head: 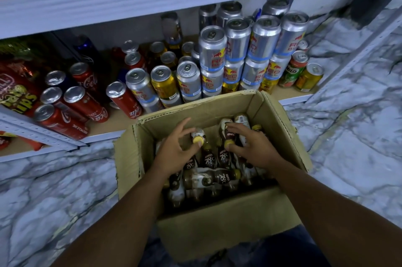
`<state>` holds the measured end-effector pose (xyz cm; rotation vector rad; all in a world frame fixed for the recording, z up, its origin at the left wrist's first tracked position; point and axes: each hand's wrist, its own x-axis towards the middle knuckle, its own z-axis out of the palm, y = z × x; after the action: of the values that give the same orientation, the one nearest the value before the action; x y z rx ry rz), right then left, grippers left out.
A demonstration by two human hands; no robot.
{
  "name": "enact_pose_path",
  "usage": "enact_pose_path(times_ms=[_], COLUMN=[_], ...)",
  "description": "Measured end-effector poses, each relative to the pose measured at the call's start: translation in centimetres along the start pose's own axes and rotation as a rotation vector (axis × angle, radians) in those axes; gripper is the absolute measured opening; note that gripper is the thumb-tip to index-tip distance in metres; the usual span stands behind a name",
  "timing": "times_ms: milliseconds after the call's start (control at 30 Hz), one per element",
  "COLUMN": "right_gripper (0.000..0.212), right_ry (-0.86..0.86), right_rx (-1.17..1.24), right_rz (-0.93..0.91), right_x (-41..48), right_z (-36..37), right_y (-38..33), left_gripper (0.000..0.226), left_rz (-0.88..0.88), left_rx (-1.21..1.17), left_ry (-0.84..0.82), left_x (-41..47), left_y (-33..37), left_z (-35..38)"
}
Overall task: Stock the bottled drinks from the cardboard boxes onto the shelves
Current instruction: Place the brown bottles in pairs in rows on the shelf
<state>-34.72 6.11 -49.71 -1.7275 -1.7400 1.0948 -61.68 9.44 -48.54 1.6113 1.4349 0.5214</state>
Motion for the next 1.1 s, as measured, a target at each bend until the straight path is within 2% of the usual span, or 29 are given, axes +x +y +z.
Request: enact_pose_path(times_ms=[133,333,600,700,900,1100], right_gripper=[0.054,0.038,0.053,0.062,0.062,0.071], right_ry=[0.095,0.315,0.471,0.459,0.490,0.429], right_rx=[-0.021,-0.058,-0.093,-0.050,0.139,0.198], right_rz=[0.000,-0.046,-0.054,-0.025,0.086,0.065], right_x=[0.5,1.9,3.4,3.8,4.0,4.2], right_z=[0.2,1.0,2.0,2.1,2.1,2.6], right_y=[-0.6,-1.2,-0.9,-1.0,-1.1,-1.1], left_gripper=[0.068,0.070,0.082,0.087,0.092,0.089], left_rz=[0.013,0.007,0.019,0.035,0.047,0.027], left_rx=[0.014,0.130,0.064,0.015,-0.041,-0.085], left_ry=[0.039,0.142,0.194,0.218,0.320,0.361], left_x=[0.6,2.4,3.3,3.5,3.5,3.0], left_y=[0.4,1.9,1.6,1.2,1.1,0.9], left_z=[-0.3,0.3,1.5,2.5,3.6,4.4])
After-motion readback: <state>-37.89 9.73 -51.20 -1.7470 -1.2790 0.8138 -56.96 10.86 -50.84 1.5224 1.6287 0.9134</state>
